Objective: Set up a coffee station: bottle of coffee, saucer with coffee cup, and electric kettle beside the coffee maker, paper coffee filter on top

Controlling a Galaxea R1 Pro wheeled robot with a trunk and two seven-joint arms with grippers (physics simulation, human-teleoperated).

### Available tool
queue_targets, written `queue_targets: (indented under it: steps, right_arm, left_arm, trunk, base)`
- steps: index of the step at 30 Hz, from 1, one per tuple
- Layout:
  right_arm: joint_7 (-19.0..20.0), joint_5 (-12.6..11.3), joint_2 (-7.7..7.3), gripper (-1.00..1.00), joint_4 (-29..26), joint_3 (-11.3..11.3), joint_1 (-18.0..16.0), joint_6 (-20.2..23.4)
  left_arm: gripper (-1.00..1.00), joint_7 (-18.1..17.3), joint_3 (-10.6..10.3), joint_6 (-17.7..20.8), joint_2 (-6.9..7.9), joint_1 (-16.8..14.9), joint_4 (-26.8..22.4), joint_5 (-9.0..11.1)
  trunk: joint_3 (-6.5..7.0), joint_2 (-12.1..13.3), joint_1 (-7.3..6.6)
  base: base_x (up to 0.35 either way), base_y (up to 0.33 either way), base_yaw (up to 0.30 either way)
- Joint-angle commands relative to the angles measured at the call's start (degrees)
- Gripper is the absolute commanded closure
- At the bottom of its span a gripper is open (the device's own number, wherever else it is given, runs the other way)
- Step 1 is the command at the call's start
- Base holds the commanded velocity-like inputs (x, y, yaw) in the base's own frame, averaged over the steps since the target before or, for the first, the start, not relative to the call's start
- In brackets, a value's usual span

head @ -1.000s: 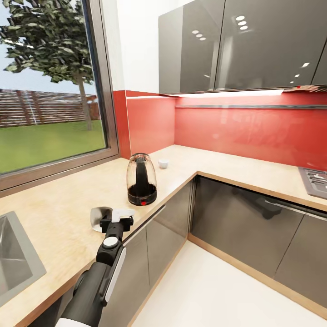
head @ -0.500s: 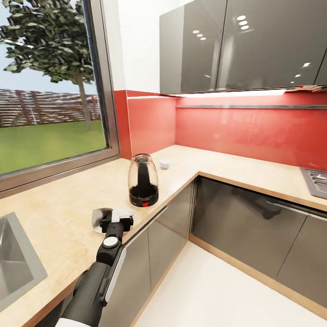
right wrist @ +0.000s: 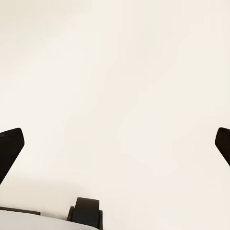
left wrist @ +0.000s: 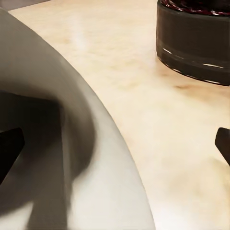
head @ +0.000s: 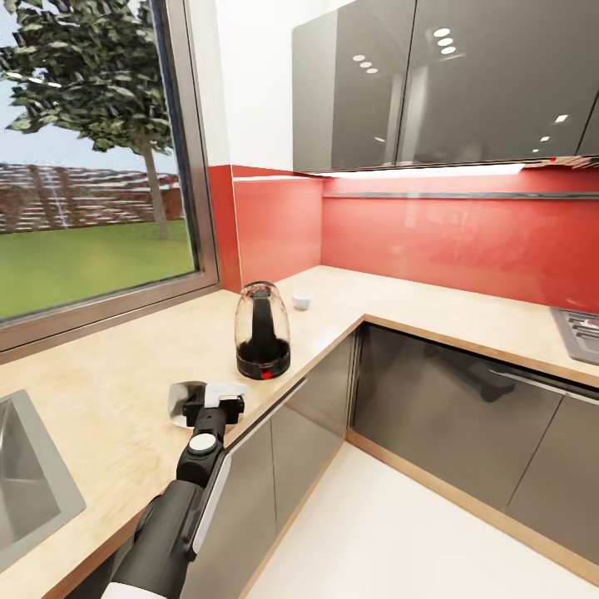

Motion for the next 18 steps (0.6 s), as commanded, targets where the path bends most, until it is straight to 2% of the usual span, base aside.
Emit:
queue_targets:
  steps: [1,18]
  right_arm:
    - [-0.04,0.12,-0.03,-1.0,0.04,0.37,-0.04,-0.15]
    - [-0.04,0.12,-0.03,-1.0,0.04,0.37,-0.04,-0.15]
  left_arm:
    - [-1.0,0.07,-0.07,0.48,0.0,-0.04,-0.06,-0.59]
    - [-1.0,0.07,-0.07,0.48,0.0,-0.04,-0.06,-0.6]
  trunk:
    - [-0.06,-0.03,0.0]
    - [-0.06,-0.03,0.0]
  base:
    - [0.005,0.0,0.0]
    - [0.016,0.0,0.0]
